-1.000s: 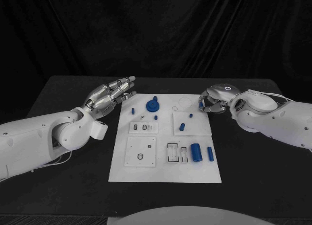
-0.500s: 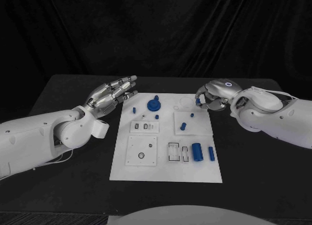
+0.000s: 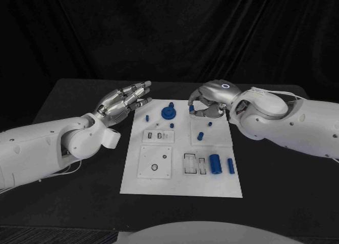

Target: Assemble the parts on the task board

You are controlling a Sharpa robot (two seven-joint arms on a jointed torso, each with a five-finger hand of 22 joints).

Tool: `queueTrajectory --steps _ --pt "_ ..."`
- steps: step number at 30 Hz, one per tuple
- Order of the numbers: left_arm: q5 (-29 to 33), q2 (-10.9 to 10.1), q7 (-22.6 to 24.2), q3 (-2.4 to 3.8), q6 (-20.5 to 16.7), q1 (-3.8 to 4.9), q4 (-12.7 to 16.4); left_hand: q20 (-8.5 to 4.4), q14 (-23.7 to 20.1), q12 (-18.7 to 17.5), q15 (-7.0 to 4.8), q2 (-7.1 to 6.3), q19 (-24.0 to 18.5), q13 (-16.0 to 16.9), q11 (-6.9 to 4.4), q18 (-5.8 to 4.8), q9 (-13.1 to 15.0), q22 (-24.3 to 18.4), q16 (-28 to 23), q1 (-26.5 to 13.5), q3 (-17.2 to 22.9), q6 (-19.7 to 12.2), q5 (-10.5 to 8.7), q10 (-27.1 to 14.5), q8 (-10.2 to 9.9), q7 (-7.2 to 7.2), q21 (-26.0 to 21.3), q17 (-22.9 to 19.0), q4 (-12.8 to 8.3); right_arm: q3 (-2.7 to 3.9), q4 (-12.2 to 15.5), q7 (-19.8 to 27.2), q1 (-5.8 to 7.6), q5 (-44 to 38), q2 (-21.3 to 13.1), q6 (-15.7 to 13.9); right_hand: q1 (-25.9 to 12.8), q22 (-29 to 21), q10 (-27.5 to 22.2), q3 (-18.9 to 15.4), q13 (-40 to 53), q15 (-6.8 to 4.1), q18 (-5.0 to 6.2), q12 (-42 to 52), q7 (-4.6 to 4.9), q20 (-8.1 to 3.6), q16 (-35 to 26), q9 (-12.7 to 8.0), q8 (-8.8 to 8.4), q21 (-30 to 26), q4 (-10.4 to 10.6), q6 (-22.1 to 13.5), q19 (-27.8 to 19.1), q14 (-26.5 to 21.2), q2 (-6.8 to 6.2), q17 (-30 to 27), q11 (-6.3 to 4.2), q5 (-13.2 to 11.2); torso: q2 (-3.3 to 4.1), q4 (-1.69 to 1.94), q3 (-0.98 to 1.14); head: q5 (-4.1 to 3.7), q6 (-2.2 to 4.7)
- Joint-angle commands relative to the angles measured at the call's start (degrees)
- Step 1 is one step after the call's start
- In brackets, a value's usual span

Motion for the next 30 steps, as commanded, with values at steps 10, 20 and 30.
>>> queueTrajectory --steps 10,20,30 --pt "0.02 0.43 0.35 0.05 0.73 -0.06 0.16 0.0 0.03 0.33 0.47 0.07 -0.24 0.01 0.41 1.13 0.07 -0.05 0.23 0.72 0.59 -0.1 0.44 0.0 0.26 0.28 -0.22 0.03 -0.16 0.03 -1.83 -0.9 -2.66 -1.59 6.92 4.0 -0.38 10.46 5.91 -0.16 15.09 0.47 0.35 0.2 0.43 0.51 -0.44 0.09 0.21 -0.45 -0.23 0.37 1.84 4.21 0.09 6.56 0.48 -0.6 0.06 0.0 0.0 0.44 0.15" --pt "0.02 0.76 0.32 0.05 0.9 -0.06 0.02 0.0 0.03 0.34 0.48 0.08 -0.23 0.01 0.4 1.13 0.08 -0.05 0.22 0.78 0.65 -0.06 0.47 0.0 0.28 0.28 -0.22 0.03 -0.21 0.03 -3.44 -1.27 -4.22 -2.25 9.39 5.09 -0.37 10.42 5.91 -0.23 15.09 0.61 0.37 0.2 0.61 0.61 -0.6 0.04 0.05 -0.57 -0.36 0.16 1.8 4.15 -0.06 6.31 0.59 -0.78 0.01 0.13 0.04 0.3 -0.05" --pt "0.02 1.17 0.07 0.05 1.21 -0.06 -0.23 0.0 0.02 0.3 0.48 0.09 -0.26 0.0 0.4 1.13 0.08 -0.06 0.18 0.82 0.7 -0.08 0.5 -0.01 0.27 0.28 -0.23 0.02 -0.25 0.03 -5.28 -1.18 -5.18 -2.32 10.94 5.51 -0.36 10.35 5.91 -0.22 15.09 0.63 0.42 0.2 0.64 0.63 -0.69 0.03 0.03 -0.74 -0.38 0.13 1.73 4.13 -0.04 6.17 0.61 -0.77 0.07 -0.09 0.05 0.74 0.03"
